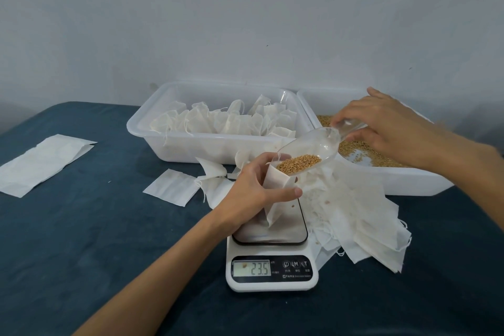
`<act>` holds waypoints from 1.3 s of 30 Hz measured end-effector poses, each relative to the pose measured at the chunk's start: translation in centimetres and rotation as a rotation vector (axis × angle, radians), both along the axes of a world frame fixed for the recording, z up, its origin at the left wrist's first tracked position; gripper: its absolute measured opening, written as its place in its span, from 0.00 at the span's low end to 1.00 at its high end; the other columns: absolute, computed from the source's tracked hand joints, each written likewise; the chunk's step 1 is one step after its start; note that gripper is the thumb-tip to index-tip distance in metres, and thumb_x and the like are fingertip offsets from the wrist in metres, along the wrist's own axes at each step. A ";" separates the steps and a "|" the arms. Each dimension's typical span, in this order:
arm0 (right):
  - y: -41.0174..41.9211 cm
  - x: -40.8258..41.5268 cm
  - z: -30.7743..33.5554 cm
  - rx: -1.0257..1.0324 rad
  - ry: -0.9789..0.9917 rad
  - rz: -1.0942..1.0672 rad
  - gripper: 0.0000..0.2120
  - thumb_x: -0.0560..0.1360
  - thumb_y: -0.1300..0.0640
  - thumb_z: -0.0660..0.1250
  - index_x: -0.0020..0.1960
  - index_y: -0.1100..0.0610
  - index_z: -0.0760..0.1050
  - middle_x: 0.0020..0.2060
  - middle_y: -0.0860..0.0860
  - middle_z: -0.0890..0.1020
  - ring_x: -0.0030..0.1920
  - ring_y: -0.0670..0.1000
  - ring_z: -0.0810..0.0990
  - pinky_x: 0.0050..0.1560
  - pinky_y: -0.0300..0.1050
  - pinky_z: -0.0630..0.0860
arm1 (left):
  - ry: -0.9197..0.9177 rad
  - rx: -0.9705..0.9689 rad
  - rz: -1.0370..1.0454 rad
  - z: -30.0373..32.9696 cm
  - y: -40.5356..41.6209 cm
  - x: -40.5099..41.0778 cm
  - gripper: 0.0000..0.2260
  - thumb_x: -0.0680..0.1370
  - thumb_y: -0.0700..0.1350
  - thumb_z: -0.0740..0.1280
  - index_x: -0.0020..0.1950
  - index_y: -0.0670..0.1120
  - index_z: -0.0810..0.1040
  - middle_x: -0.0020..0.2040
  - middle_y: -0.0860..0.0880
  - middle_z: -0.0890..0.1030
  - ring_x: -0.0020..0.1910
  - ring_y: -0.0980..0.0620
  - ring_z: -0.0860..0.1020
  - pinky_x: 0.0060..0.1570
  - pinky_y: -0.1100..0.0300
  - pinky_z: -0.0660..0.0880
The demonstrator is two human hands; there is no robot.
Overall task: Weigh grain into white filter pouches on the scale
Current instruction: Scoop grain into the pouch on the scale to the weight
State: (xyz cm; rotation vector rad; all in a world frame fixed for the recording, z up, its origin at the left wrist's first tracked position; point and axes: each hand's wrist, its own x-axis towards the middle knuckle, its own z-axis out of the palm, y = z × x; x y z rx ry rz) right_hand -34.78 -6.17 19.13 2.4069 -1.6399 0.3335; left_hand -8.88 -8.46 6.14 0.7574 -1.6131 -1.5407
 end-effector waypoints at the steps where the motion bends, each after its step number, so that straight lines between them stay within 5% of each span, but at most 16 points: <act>1: -0.1 -0.2 -0.2 0.018 -0.034 0.000 0.12 0.75 0.63 0.73 0.58 0.54 0.81 0.51 0.47 0.83 0.55 0.49 0.79 0.78 0.51 0.48 | 0.002 0.002 0.001 0.0 0.0 0.0 0.28 0.73 0.40 0.81 0.70 0.52 0.76 0.61 0.48 0.86 0.60 0.45 0.84 0.66 0.51 0.79; 5: -0.2 -1.0 -1.3 0.101 -0.193 0.000 0.13 0.76 0.63 0.73 0.56 0.49 0.80 0.51 0.41 0.82 0.54 0.42 0.78 0.75 0.41 0.55 | 0.022 0.017 -0.002 0.1 0.1 0.0 0.28 0.73 0.39 0.81 0.70 0.51 0.77 0.60 0.47 0.86 0.60 0.44 0.84 0.63 0.54 0.80; 7: -0.1 -1.4 -2.0 0.156 -0.303 -0.007 0.13 0.75 0.63 0.74 0.55 0.49 0.81 0.51 0.39 0.83 0.54 0.37 0.78 0.63 0.26 0.64 | 0.027 0.017 -0.005 0.2 0.1 0.0 0.27 0.73 0.38 0.80 0.70 0.51 0.77 0.60 0.47 0.86 0.60 0.44 0.84 0.62 0.56 0.80; 9: -0.2 -2.0 -2.6 0.188 -0.375 -0.009 0.12 0.75 0.63 0.74 0.55 0.50 0.82 0.50 0.39 0.83 0.54 0.31 0.77 0.53 0.21 0.66 | 0.040 0.019 -0.005 0.1 0.1 0.0 0.27 0.73 0.37 0.80 0.70 0.50 0.77 0.59 0.46 0.86 0.60 0.43 0.84 0.63 0.53 0.80; 18: -1.8 -7.1 -4.1 0.251 -0.650 -0.177 0.12 0.76 0.64 0.72 0.56 0.50 0.80 0.53 0.44 0.84 0.54 0.42 0.83 0.55 0.39 0.74 | 0.038 -0.014 0.010 0.1 0.1 0.1 0.29 0.70 0.42 0.81 0.69 0.51 0.77 0.54 0.45 0.87 0.54 0.47 0.85 0.62 0.51 0.80; 23: -3.1 -9.9 -5.9 0.126 -0.449 -0.535 0.13 0.76 0.58 0.74 0.58 0.58 0.79 0.51 0.50 0.81 0.49 0.51 0.78 0.52 0.46 0.70 | 0.003 -0.050 -0.001 0.0 0.3 0.1 0.27 0.72 0.41 0.80 0.69 0.50 0.76 0.54 0.46 0.87 0.51 0.50 0.85 0.58 0.55 0.81; 28: -4.3 -10.9 -7.6 0.279 -0.317 -0.756 0.09 0.75 0.59 0.74 0.53 0.61 0.82 0.54 0.56 0.84 0.52 0.57 0.80 0.54 0.49 0.76 | -0.020 -0.084 -0.035 -0.3 0.2 0.2 0.20 0.77 0.43 0.77 0.67 0.49 0.79 0.54 0.47 0.88 0.55 0.51 0.85 0.55 0.63 0.79; 31: -4.8 -11.1 -7.9 0.368 -0.209 -0.793 0.12 0.76 0.59 0.74 0.59 0.60 0.82 0.55 0.55 0.83 0.52 0.55 0.79 0.51 0.45 0.74 | -0.014 -0.133 -0.024 -0.6 -0.1 0.1 0.07 0.82 0.43 0.70 0.59 0.45 0.85 0.53 0.47 0.88 0.52 0.51 0.85 0.55 0.63 0.78; 36: -5.2 -11.2 -7.9 0.448 -0.124 -0.807 0.12 0.77 0.58 0.72 0.59 0.60 0.82 0.57 0.54 0.83 0.56 0.57 0.80 0.56 0.48 0.77 | -0.025 -0.182 0.005 -0.8 -0.1 -0.1 0.12 0.85 0.45 0.63 0.55 0.43 0.86 0.51 0.47 0.89 0.52 0.50 0.85 0.53 0.66 0.77; 39: -4.2 -9.6 -7.3 0.167 -0.200 -0.700 0.12 0.77 0.54 0.73 0.58 0.58 0.80 0.55 0.53 0.83 0.54 0.54 0.80 0.54 0.48 0.76 | 0.025 -0.162 0.044 -0.4 -0.2 0.0 0.14 0.84 0.49 0.63 0.55 0.45 0.86 0.51 0.45 0.89 0.52 0.48 0.86 0.53 0.61 0.80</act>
